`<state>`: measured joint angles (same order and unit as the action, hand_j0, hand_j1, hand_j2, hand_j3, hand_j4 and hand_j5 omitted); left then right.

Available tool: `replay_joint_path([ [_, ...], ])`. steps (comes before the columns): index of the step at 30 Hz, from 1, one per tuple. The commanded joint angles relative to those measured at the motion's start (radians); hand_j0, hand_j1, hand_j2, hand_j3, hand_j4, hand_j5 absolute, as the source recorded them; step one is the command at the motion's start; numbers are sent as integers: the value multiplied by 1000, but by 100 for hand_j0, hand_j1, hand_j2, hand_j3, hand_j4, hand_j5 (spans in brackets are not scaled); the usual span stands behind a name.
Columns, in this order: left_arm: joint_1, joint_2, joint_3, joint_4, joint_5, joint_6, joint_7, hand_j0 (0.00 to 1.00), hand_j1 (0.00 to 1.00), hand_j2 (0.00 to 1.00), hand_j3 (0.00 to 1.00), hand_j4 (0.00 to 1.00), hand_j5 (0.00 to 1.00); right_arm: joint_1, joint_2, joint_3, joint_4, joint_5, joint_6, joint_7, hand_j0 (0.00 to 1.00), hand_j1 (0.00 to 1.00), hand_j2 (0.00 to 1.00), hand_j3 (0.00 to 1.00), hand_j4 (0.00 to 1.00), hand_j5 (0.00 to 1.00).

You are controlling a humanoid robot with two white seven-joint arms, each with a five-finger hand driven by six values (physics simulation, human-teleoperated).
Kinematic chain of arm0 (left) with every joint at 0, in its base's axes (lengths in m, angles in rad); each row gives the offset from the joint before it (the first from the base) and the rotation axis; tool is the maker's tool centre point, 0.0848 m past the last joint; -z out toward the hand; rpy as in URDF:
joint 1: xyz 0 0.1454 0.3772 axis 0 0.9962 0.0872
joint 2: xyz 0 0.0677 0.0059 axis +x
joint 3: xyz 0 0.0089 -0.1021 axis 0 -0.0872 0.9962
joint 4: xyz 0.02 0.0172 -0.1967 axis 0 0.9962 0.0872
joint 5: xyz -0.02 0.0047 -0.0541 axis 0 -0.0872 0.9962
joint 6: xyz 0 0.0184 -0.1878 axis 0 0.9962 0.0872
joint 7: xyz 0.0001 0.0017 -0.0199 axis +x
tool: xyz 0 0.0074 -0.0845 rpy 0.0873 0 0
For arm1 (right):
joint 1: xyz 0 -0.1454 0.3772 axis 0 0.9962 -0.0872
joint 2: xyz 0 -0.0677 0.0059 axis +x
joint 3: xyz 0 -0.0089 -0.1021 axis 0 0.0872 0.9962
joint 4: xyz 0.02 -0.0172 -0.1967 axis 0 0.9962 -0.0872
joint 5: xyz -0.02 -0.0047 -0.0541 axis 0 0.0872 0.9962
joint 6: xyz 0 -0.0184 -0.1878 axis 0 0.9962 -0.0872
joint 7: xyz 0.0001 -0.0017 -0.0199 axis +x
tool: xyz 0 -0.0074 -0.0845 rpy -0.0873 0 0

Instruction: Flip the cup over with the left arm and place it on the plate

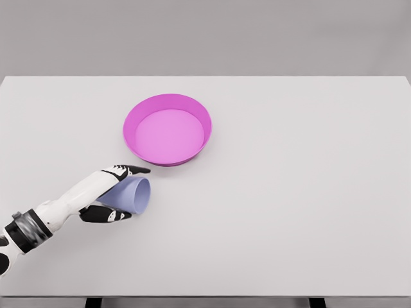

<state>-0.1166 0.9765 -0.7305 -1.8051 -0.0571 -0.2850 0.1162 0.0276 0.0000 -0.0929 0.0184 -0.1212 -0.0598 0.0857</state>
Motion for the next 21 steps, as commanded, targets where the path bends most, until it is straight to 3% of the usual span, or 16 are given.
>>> replay_joint_path([
  [1, 0, 1, 0, 0, 2, 0, 0, 82, 82, 82, 82, 82, 82, 0, 0, -1, 0, 0, 0, 0, 100, 100, 100, 100, 100, 100],
  [6, -2, 4, 0, 0, 2, -5, 0, 69, 69, 69, 69, 69, 69, 0, 0, -1, 0, 0, 0, 0, 100, 100, 100, 100, 100, 100],
  [21, -11, 5, 2, 0, 3, -14, 8, 69, 69, 69, 69, 69, 69, 0, 0, -1, 0, 0, 0, 0, 100, 100, 100, 100, 100, 100],
])
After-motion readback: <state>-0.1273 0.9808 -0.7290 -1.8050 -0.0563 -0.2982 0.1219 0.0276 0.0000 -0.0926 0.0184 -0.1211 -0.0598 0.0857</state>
